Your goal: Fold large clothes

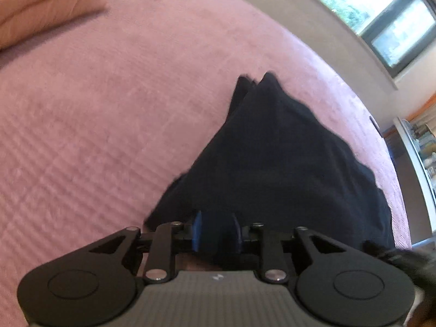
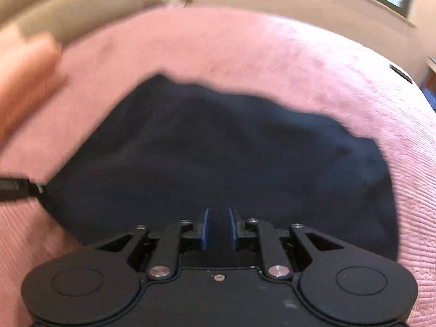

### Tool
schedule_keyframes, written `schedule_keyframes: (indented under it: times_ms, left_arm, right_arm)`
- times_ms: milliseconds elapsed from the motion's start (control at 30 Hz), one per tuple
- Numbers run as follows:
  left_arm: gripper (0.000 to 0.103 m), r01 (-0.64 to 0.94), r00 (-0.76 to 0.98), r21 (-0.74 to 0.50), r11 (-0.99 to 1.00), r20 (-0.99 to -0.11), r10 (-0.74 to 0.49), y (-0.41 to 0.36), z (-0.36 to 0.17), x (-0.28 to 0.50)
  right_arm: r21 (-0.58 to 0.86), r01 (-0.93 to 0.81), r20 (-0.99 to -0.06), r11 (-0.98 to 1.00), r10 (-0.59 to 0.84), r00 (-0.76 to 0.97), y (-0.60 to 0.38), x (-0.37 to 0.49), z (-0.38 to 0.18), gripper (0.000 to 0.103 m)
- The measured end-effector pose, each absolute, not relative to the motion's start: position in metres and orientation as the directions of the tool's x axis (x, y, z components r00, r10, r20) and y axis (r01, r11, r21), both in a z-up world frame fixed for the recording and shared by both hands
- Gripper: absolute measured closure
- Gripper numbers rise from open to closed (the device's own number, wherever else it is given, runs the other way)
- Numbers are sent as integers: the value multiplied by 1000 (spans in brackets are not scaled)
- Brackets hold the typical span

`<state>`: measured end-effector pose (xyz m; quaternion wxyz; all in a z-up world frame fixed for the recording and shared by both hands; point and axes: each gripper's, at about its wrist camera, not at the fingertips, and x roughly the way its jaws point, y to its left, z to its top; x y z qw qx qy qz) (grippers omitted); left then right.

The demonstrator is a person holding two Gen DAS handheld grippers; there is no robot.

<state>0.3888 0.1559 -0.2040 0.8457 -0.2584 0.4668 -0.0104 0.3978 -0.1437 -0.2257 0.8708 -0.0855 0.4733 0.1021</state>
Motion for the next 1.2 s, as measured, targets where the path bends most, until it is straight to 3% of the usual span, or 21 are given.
schedule_keyframes:
  times_ms: [100, 167, 200, 233, 433, 633, 700, 767, 833, 867, 1033, 1200]
  left_arm:
    - [76, -297, 554, -452, 841, -799, -234, 165, -209, 375]
    - [69, -347, 553, -445, 825, -808, -203, 171, -207, 368]
    - [47, -399, 536, -415, 818, -829, -160, 176, -206, 366]
    - [36, -441, 523, -401, 803, -842, -133, 181, -207, 363]
    - [35, -449, 593, -617, 646, -747, -301, 189, -227, 364]
    - [31, -374, 680, -688, 622, -659, -321, 177, -248, 386]
    - [32, -334, 698, -716, 613, -625, -350, 173, -255, 404]
    - [40, -292, 713, -721, 628, -602, -359, 166, -261, 423]
    - [69, -273, 706, -733, 623, -592, -388, 161, -264, 430]
    - [74, -271, 700, -746, 609, -587, -408, 158, -266, 428]
    - [74, -328, 673, -729, 600, -627, -393, 152, -263, 395]
    - [68, -335, 704, -753, 566, -599, -380, 153, -272, 422]
  right_arm:
    - [-68, -261, -839, 963, 87, 537, -141, 401, -241, 85]
    - [-72, -275, -833, 959, 94, 546, -143, 398, -232, 85]
    - [-78, -283, -826, 956, 97, 555, -143, 391, -227, 85]
    - [-78, -285, -819, 955, 101, 565, -146, 384, -222, 85]
    - [-52, -218, -804, 974, 89, 588, -149, 373, -213, 85]
    - [18, -170, -808, 985, 115, 578, -157, 374, -221, 81]
    - [33, -157, -807, 987, 119, 579, -160, 371, -221, 81]
    - [45, -148, -805, 988, 124, 580, -163, 367, -220, 81]
    - [54, -140, -804, 989, 126, 581, -162, 368, -219, 81]
    - [59, -136, -803, 989, 128, 582, -163, 367, -219, 81]
    - [59, -123, -805, 991, 121, 581, -161, 368, -218, 81]
    - [67, -95, -792, 993, 111, 601, -163, 368, -212, 81]
